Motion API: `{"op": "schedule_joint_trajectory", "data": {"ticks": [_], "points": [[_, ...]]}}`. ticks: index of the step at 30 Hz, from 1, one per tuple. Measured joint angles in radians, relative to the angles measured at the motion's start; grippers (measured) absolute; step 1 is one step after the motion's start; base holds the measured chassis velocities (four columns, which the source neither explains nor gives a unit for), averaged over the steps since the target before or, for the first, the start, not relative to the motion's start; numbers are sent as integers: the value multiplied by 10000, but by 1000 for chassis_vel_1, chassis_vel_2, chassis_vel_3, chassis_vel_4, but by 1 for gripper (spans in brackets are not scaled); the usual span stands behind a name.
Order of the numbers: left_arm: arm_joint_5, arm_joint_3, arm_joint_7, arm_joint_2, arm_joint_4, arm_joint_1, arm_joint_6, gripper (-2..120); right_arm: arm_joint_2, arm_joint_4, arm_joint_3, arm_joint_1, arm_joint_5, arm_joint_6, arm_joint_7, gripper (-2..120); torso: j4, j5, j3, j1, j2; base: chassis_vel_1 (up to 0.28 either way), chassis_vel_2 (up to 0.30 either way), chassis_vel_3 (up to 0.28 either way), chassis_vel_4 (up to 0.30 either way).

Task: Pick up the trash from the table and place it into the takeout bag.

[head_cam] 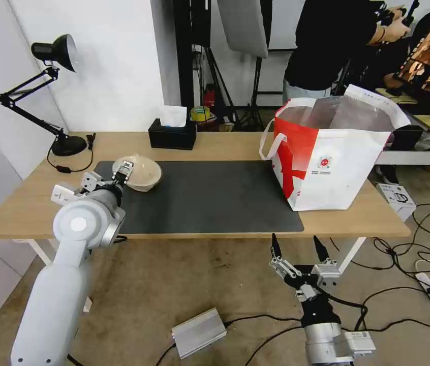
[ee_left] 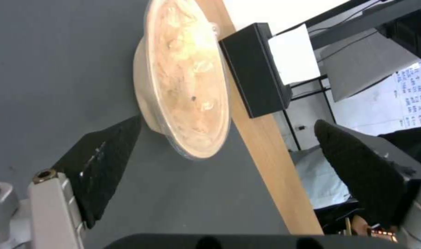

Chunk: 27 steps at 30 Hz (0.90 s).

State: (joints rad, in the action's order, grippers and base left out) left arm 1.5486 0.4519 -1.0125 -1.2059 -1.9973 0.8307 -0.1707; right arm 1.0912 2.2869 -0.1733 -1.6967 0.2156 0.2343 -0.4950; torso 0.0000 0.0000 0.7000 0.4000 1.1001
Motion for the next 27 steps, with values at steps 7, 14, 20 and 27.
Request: {"op": "schedule_joint_trajectory", "data": {"ticks": [7, 14, 20, 27], "points": [[-17, -156, 20, -106, 408, -346, 7, 100, 0, 0, 0, 0, 0, 0, 0, 100, 0, 0, 0, -1, 0, 0, 0, 0, 0], [-73, -212, 41, -222, 724, -529, 17, 100, 0, 0, 0, 0, 0, 0, 0, 100, -1, 1, 0, -1, 0, 0, 0, 0, 0], [-248, -216, 45, -246, 957, -577, 61, 100, 0, 0, 0, 0, 0, 0, 0, 100, -1, 0, 0, 0, -1, 0, 0, 0, 0], [-213, -187, -127, -238, 1039, -663, 76, 100, 0, 0, 0, 0, 0, 0, 0, 100, 0, 0, 0, -1, 0, 0, 0, 0, 0]]}}
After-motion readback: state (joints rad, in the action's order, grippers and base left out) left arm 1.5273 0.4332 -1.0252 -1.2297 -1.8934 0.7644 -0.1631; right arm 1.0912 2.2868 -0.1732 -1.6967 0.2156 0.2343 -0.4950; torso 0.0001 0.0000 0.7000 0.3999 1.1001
